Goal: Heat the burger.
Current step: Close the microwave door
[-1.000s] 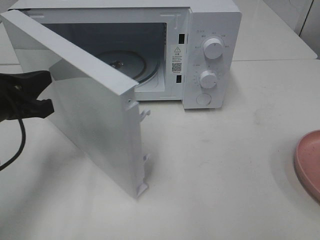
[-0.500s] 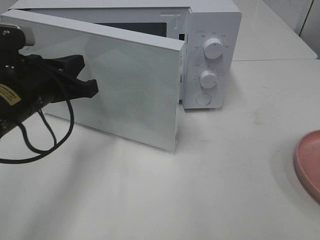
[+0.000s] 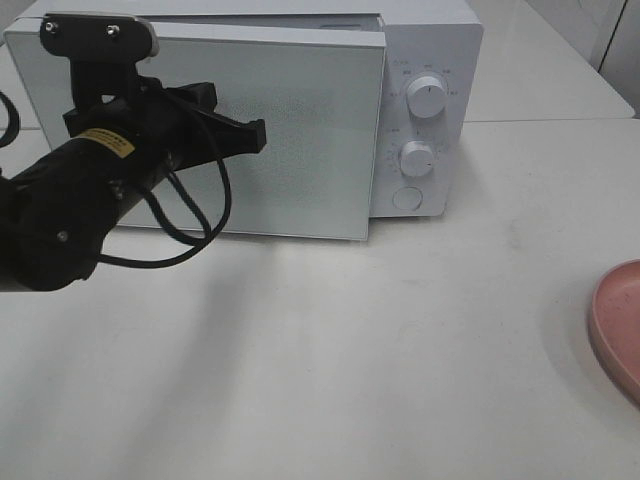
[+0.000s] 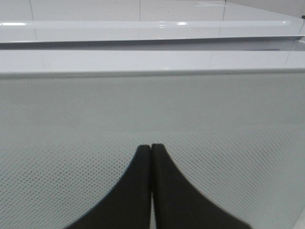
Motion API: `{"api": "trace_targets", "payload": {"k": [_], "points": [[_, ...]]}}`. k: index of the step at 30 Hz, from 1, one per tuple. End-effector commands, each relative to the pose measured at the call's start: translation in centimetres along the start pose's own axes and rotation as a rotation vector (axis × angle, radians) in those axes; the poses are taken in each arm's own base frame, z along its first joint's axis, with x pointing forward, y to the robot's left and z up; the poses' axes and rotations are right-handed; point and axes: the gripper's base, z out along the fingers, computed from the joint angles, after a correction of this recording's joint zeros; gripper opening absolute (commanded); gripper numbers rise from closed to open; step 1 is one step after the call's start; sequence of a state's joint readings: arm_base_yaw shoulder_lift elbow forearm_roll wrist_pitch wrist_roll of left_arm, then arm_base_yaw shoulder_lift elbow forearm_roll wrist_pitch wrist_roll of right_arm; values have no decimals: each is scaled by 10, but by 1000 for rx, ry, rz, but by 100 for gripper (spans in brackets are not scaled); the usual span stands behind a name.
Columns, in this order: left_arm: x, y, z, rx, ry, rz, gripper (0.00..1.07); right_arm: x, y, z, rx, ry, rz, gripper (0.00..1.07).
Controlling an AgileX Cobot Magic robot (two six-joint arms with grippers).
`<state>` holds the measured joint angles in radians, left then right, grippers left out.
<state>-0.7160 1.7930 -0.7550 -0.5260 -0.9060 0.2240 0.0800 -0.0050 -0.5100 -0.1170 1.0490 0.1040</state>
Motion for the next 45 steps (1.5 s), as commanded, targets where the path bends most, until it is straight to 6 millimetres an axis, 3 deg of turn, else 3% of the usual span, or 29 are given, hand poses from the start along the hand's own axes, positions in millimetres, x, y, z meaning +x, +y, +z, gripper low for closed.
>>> {"api": "trace_targets", "payload": {"k": [1, 11, 22, 30, 35, 41, 43, 45], "points": [[-5, -10, 14, -23, 6, -5, 0, 2, 0, -2, 8, -31, -3, 75], [-6, -23, 46, -42, 30, -35, 0, 2, 0, -2, 8, -31, -3, 75], [-6, -23, 71, -78, 24, -70, 0, 2, 0, -2, 8, -31, -3, 75], [-8, -24, 71, -57, 59, -42, 0, 2, 0, -2, 8, -31, -3, 75], [-13, -50, 57, 76, 177, 24, 0, 2, 0, -2, 8, -31, -3, 75], [-6, -55, 52, 105, 273, 11, 1, 2, 0, -2, 8, -31, -3, 75], [-4, -56, 51, 113, 305, -6, 4, 2, 0, -2, 8, -31, -3, 75], [-1, -62, 45, 175, 408, -25, 30, 2, 0, -2, 8, -31, -3, 75]]}}
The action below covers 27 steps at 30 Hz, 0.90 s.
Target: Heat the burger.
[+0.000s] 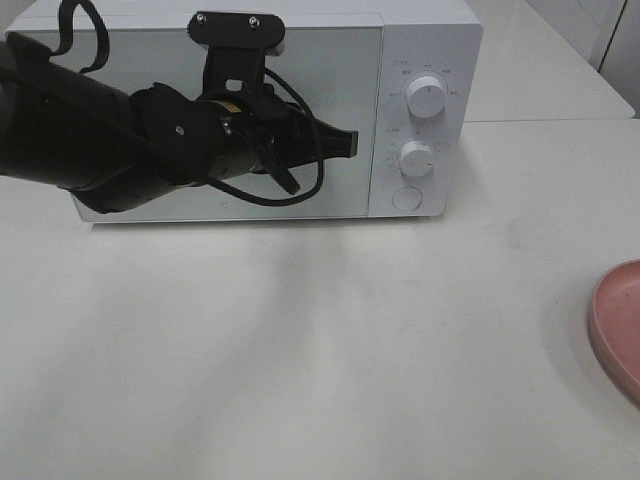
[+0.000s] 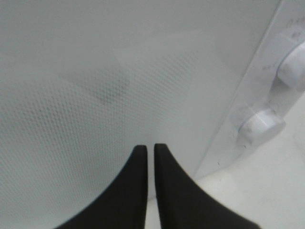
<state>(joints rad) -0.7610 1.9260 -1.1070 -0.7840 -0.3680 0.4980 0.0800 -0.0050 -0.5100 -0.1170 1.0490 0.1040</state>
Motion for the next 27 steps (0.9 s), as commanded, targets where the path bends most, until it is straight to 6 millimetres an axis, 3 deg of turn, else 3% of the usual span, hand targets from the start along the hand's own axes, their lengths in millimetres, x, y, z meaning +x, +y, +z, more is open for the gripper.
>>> {"api": "trace_targets", "payload": {"k": [1, 2, 3, 5, 6, 8, 14, 18, 27], "points": [[-3, -6, -6, 50, 52, -15, 30, 2, 0, -2, 8, -31, -3, 75], [-2, -9, -8, 75, 80, -9, 41, 2, 0, -2, 8, -31, -3, 75], [-2, -9, -8, 75, 80, -9, 41, 2, 0, -2, 8, -31, -3, 75], [0, -17, -20, 175, 202, 10, 82, 2, 0, -2, 8, -31, -3, 75], [0, -17, -20, 175, 202, 10, 82, 2, 0, -2, 8, -31, -3, 75], [2, -21, -29, 243, 290, 44, 97, 2, 0, -2, 8, -31, -3, 75], [9, -26, -44, 344, 442, 158, 98, 2, 0, -2, 8, -31, -3, 75], [11, -26, -64, 414, 581, 301, 98, 2, 0, -2, 8, -31, -3, 75], [-2, -12, -100, 420, 730, 327, 98, 2, 0, -2, 8, -31, -3, 75]]}}
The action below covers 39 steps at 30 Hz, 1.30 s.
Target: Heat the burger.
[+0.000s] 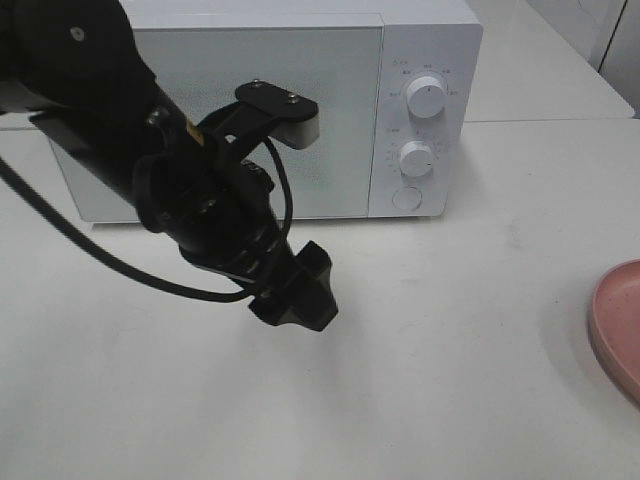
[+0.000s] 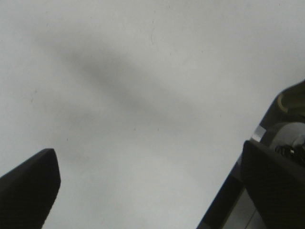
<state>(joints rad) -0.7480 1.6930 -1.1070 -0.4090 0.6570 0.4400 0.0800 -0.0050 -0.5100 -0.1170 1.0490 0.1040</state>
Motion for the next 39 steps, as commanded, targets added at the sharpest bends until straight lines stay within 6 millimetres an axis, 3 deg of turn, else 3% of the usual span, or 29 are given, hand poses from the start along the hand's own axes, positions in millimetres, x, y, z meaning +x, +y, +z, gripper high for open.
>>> {"api": "trace_targets", "payload": {"k": [1, 2, 7, 8, 9, 13, 14, 16, 17, 18, 19, 20, 22, 23, 32, 39], "points": [[5, 2, -21, 5, 45, -31, 98, 2, 0, -2, 8, -31, -3, 75], [9, 8, -33, 1, 61, -79, 98, 2, 0, -2, 8, -31, -3, 75], [20, 25, -56, -12, 103, -186, 98, 2, 0, -2, 8, -31, -3, 75], [27, 35, -69, -15, 125, -239, 98, 2, 0, -2, 8, -31, -3, 75], [27, 35, -69, -15, 125, -239, 98, 2, 0, -2, 8, -31, -3, 75], [46, 64, -104, -45, 128, -381, 98, 2, 0, -2, 8, -31, -3, 75], [46, 64, -104, -45, 128, -381, 98, 2, 0, -2, 8, -31, -3, 75], [61, 80, -126, -81, 132, -462, 98, 2, 0, -2, 8, -31, -3, 75], [61, 80, -126, -81, 132, -462, 98, 2, 0, -2, 8, -31, -3, 75], [72, 90, -142, -123, 126, -516, 98, 2, 0, -2, 8, -31, -3, 75], [72, 90, -142, -123, 126, -516, 98, 2, 0, -2, 8, -31, -3, 75], [84, 97, -158, -170, 121, -571, 98, 2, 0, -2, 8, -31, -3, 75], [88, 100, -164, -189, 114, -600, 98, 2, 0, -2, 8, -31, -3, 75], [97, 103, -177, -229, 95, -655, 98, 2, 0, -2, 8, -31, -3, 75], [122, 92, -221, -362, 17, -759, 98, 2, 0, -2, 8, -31, -3, 75], [136, 59, -252, -487, -87, -730, 98, 2, 0, -2, 8, -31, -3, 75]]}}
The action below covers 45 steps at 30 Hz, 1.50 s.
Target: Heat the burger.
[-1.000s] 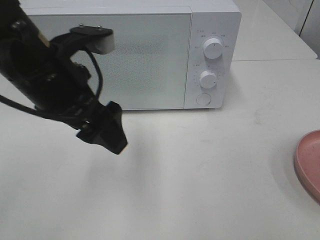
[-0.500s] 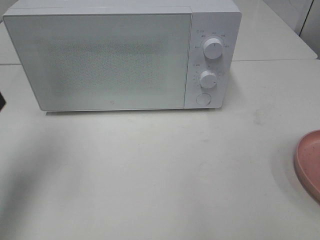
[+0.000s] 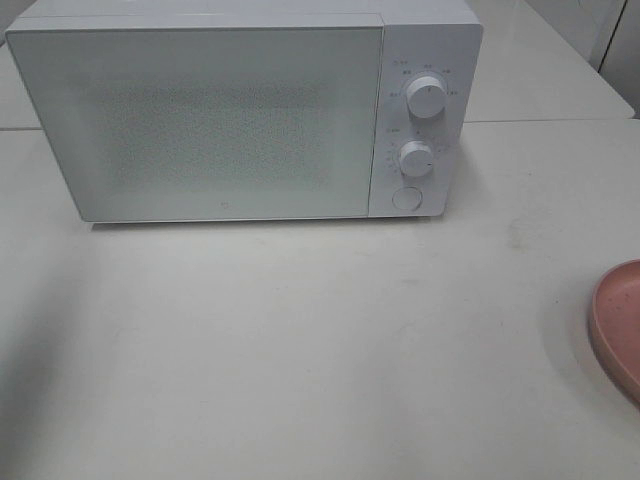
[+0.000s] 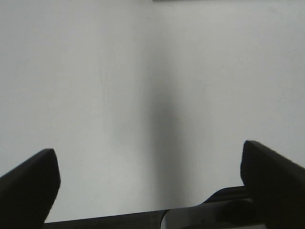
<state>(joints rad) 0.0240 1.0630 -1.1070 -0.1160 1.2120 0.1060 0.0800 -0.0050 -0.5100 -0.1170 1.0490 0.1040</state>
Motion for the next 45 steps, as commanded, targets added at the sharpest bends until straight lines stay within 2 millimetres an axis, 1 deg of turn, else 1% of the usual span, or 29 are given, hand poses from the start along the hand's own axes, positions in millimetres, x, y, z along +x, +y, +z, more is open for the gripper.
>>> {"api": "trace_targets", "payload": {"k": [1, 2, 3, 4, 5, 6, 8, 9, 10, 11, 13, 16, 18, 21, 23, 24, 26, 27, 28, 29, 31, 32, 33, 34, 38, 39, 40, 42, 45], "points": [[13, -1, -10, -1, 29, -6, 98, 2, 0, -2, 8, -31, -3, 75], [18, -2, -11, -2, 27, -6, 98, 2, 0, -2, 8, -31, -3, 75], [18, -2, -11, -2, 27, -6, 98, 2, 0, -2, 8, -31, -3, 75], [30, -2, -11, -4, 26, -6, 98, 2, 0, -2, 8, -31, -3, 75], [37, -2, -8, -6, 30, -6, 98, 2, 0, -2, 8, -31, -3, 75], [37, -2, -8, -6, 30, -6, 98, 2, 0, -2, 8, -31, -3, 75], [61, -3, 3, -8, 30, -10, 98, 2, 0, -2, 8, -31, -3, 75], [61, -3, 3, -8, 30, -10, 98, 2, 0, -2, 8, -31, -3, 75], [68, -3, 6, -8, 31, -11, 98, 2, 0, -2, 8, -31, -3, 75], [68, -3, 6, -8, 31, -11, 98, 2, 0, -2, 8, -31, -3, 75], [92, -3, 17, -10, 26, -12, 98, 2, 0, -2, 8, -31, -3, 75], [98, -3, 19, -11, 17, -12, 98, 2, 0, -2, 8, -31, -3, 75], [116, -4, 22, -19, -65, -8, 98, 2, 0, -2, 8, -31, -3, 75], [120, -4, 22, -21, -88, -7, 98, 2, 0, -2, 8, -31, -3, 75], [137, -5, 20, -29, -176, -2, 98, 2, 0, -2, 8, -31, -3, 75], [137, -5, 20, -29, -176, -2, 98, 2, 0, -2, 8, -31, -3, 75], [149, -6, 16, -35, -264, 4, 98, 2, 0, -2, 8, -31, -3, 75], [149, -6, 16, -35, -264, 4, 98, 2, 0, -2, 8, -31, -3, 75], [159, -7, 13, -39, -309, 10, 98, 2, 0, -2, 8, -31, -3, 75], [159, -7, 13, -39, -309, 10, 98, 2, 0, -2, 8, -31, -3, 75], [168, -8, 5, -49, -379, 20, 98, 2, 0, -2, 8, -31, -3, 75], [168, -8, 5, -49, -379, 20, 98, 2, 0, -2, 8, -31, -3, 75], [176, -8, 4, -52, -396, 23, 98, 2, 0, -2, 8, -31, -3, 75], [176, -8, 4, -52, -396, 23, 98, 2, 0, -2, 8, -31, -3, 75], [189, -11, -5, -54, -496, 32, 98, 2, 0, -2, 8, -31, -3, 75], [194, -11, -9, -56, -540, 36, 98, 2, 0, -2, 8, -31, -3, 75], [194, -11, -9, -56, -540, 36, 98, 2, 0, -2, 8, -31, -3, 75], [203, -13, -14, -55, -605, 42, 98, 2, 0, -2, 8, -31, -3, 75], [208, -14, -16, -50, -643, 44, 98, 2, 0, -2, 8, -31, -3, 75]]}}
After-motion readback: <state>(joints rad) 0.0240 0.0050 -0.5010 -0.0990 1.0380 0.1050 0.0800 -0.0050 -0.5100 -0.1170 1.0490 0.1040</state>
